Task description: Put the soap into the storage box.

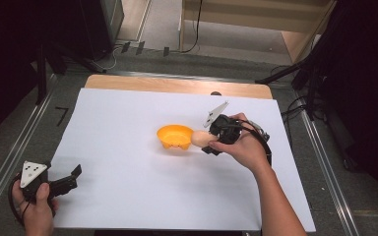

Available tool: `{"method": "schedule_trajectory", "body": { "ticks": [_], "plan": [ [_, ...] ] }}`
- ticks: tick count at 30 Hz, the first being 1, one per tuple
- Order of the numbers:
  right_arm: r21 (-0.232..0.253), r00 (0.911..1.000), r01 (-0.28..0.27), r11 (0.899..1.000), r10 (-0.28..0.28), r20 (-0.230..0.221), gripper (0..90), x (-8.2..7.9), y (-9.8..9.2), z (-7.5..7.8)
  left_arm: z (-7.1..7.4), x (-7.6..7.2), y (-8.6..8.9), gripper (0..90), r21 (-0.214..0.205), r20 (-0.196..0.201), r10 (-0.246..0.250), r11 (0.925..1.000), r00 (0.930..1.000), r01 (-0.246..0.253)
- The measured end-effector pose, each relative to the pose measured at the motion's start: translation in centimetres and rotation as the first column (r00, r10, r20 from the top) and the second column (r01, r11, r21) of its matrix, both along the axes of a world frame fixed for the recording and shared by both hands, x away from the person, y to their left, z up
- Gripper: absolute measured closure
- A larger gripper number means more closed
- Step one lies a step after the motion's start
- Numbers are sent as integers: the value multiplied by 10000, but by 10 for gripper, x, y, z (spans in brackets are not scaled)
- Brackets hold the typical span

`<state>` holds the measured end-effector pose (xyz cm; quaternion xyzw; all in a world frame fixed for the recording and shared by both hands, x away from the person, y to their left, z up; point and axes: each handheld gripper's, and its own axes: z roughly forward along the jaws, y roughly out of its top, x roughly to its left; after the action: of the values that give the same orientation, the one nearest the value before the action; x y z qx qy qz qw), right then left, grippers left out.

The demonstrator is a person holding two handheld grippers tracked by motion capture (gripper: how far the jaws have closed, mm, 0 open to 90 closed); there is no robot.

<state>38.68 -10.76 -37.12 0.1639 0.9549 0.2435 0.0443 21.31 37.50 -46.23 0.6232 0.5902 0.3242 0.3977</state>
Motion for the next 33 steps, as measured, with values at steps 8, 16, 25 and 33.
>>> {"method": "schedule_trajectory", "body": {
  "ticks": [8,16,25,33],
  "plan": [
    [182,9992,-358,9992,354,205,338,8,14,10,0,0,0,0,-6,24,2,10000,10000,-2],
    [60,9968,-794,9968,794,97,338,18,35,11,0,-1,0,0,-49,83,29,10000,10000,-28],
    [-27,9909,-1346,9909,1346,48,338,29,56,1,0,-1,0,0,-75,87,13,10000,10000,-12],
    [-172,9876,-1567,9875,1564,-159,337,33,67,-3,0,-1,0,0,-82,85,-6,10000,10000,7]
  ]
}}
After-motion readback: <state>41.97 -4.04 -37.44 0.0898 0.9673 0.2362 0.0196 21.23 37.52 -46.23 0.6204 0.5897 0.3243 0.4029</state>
